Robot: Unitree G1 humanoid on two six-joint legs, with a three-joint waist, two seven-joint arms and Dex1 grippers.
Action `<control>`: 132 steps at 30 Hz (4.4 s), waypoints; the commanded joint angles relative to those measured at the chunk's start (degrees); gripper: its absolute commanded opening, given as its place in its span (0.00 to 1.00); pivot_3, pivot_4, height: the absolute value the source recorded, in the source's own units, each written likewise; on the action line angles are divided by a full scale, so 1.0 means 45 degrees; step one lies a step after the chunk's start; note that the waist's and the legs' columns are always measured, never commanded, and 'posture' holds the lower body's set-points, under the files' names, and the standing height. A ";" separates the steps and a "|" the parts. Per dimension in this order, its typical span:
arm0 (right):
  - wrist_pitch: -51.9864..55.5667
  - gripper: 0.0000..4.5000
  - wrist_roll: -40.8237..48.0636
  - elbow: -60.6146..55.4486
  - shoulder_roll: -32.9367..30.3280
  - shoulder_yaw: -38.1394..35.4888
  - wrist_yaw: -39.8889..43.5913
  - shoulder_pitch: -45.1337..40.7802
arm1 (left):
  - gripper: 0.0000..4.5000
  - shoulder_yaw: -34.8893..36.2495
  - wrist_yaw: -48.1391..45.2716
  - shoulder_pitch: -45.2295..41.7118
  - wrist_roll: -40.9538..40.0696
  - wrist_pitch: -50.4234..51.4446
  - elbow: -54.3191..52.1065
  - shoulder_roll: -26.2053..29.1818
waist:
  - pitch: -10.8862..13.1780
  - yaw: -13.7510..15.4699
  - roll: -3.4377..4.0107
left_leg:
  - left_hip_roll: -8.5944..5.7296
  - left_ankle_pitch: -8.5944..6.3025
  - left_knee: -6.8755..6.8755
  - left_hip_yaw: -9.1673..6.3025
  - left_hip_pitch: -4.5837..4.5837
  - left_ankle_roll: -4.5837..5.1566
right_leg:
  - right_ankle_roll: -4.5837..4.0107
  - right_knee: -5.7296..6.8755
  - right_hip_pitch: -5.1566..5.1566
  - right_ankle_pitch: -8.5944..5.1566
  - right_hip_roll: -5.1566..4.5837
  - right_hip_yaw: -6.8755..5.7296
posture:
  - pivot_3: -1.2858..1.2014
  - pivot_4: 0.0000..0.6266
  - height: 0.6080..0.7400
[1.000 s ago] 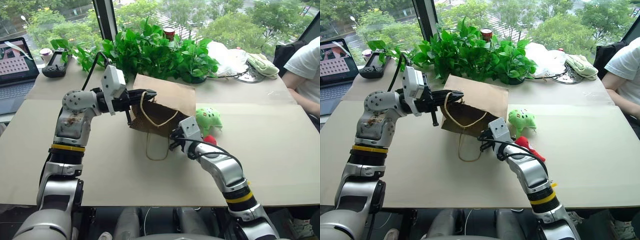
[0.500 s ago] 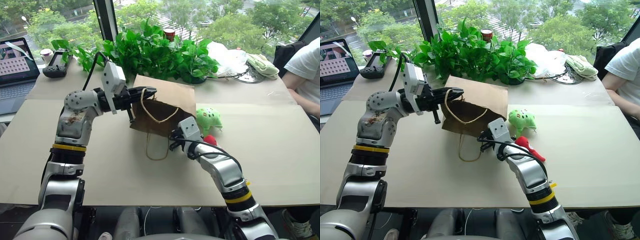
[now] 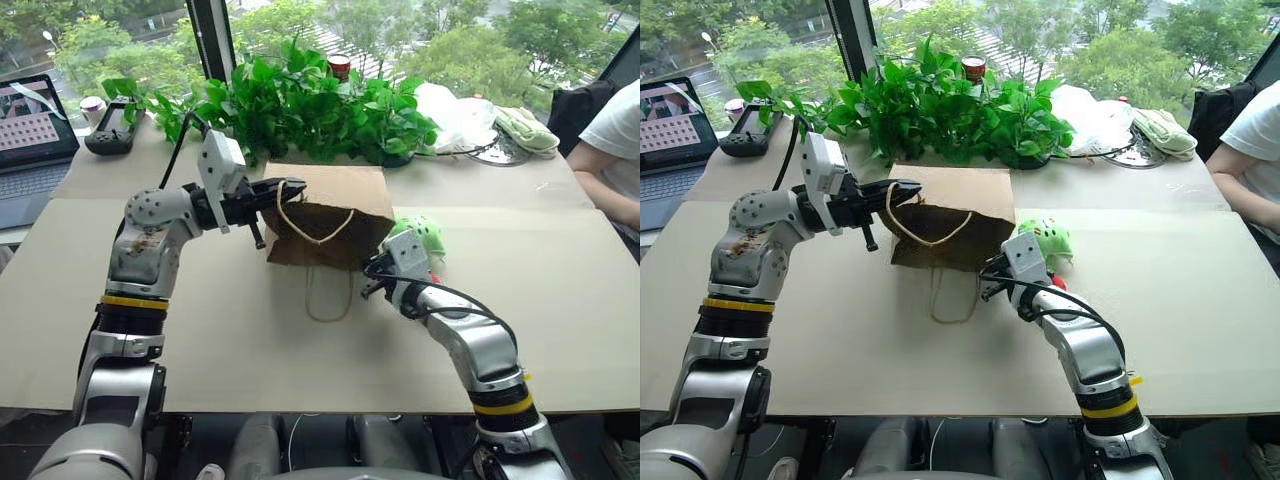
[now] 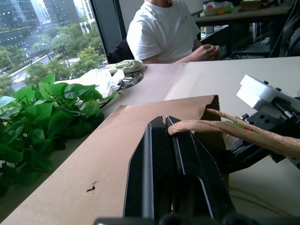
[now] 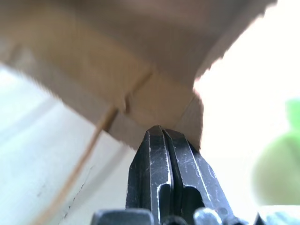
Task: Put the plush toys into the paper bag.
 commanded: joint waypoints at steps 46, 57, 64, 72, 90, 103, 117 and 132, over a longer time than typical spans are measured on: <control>0.1757 0.44 -0.0135 0.2567 -0.0057 -0.2553 -0.2025 -0.1802 | 0.00 0.0089 0.0422 -0.0229 -0.0050 0.0075 -0.0508 -0.0009 | 0.0000 0.0001 0.0001 | -0.0001 0.0000 -0.0012 0.0006 0.0002 -0.0001 | -0.0002 -0.0005 -0.0001 -0.0001 0.0009 0.0027 | 0.52 0.24 1.00; 0.1360 0.44 -0.0200 0.2276 -0.0284 -0.2804 -0.1893 -0.1851 | 0.00 0.0018 0.0364 -0.0358 0.0038 -0.0085 -0.0261 -0.0124 | 0.0000 0.0012 0.0001 | -0.0002 0.0000 -0.0012 0.0007 0.0001 -0.0001 | -0.0002 -0.0006 -0.0003 -0.0001 0.0008 0.0027 | 0.52 0.24 1.00; 0.1305 0.21 -0.0156 0.2260 -0.0232 -0.2684 -0.1816 -0.1734 | 0.00 0.0018 0.0351 -0.0369 0.0039 -0.0061 -0.0272 -0.0129 | 0.0000 0.0008 0.0001 | -0.0001 0.0000 -0.0013 0.0007 0.0001 -0.0001 | -0.0002 -0.0007 -0.0003 -0.0001 0.0009 0.0027 | 0.52 0.24 1.00; 0.1259 0.01 -0.0075 0.1236 -0.0635 -0.3253 -0.1861 -0.1803 | 0.00 0.0007 0.0317 -0.0417 0.0087 -0.0038 -0.0197 -0.0137 | 0.0001 0.0013 0.0002 | -0.0002 0.0000 -0.0014 0.0008 0.0000 0.0000 | -0.0001 -0.0008 -0.0005 -0.0001 0.0008 0.0027 | 0.52 0.24 1.00; 0.8652 0.01 0.6438 -0.5740 -0.3967 -0.6788 0.2053 -0.0843 | 0.00 -0.0050 0.0215 -0.0508 -0.0006 0.0228 -0.0066 -0.0439 | 0.0008 0.0029 0.0011 | -0.0002 -0.0002 -0.0021 -0.0014 -0.0006 0.0003 | -0.0001 -0.0026 0.0002 -0.0002 0.0007 0.0025 | 0.52 0.24 1.00; 0.8375 0.01 0.5527 -0.4235 -0.2019 -0.2696 -0.0274 -0.2065 | 0.00 -0.0102 0.0077 -0.0725 0.0023 0.0240 0.0135 -0.0566 | 0.0008 0.0023 0.0011 | -0.0008 -0.0001 -0.0016 -0.0034 -0.0005 0.0003 | 0.0000 -0.0022 -0.0004 -0.0002 0.0010 0.0032 | 0.52 0.24 1.00; 0.6273 0.01 0.3160 0.1207 0.2195 -0.3473 -0.3250 -0.5900 | 0.00 -0.0192 -0.0061 -0.0647 0.0043 0.0280 0.0044 -0.0602 | 0.0006 0.0016 0.0016 | 0.0004 -0.0001 -0.0020 -0.0026 -0.0048 0.0004 | -0.0002 -0.0005 -0.0025 0.0000 0.0021 0.0021 | 0.52 0.24 1.00; 0.4707 0.01 0.1429 0.3143 0.3848 -0.3883 -0.5505 -0.5837 | 0.00 -0.0237 -0.0082 -0.0490 0.0063 0.0339 -0.0166 -0.0524 | 0.0009 -0.0038 0.0026 | 0.0003 0.0000 -0.0027 -0.0026 -0.0075 0.0002 | -0.0002 0.0009 -0.0034 0.0000 0.0020 0.0010 | 0.52 0.24 1.00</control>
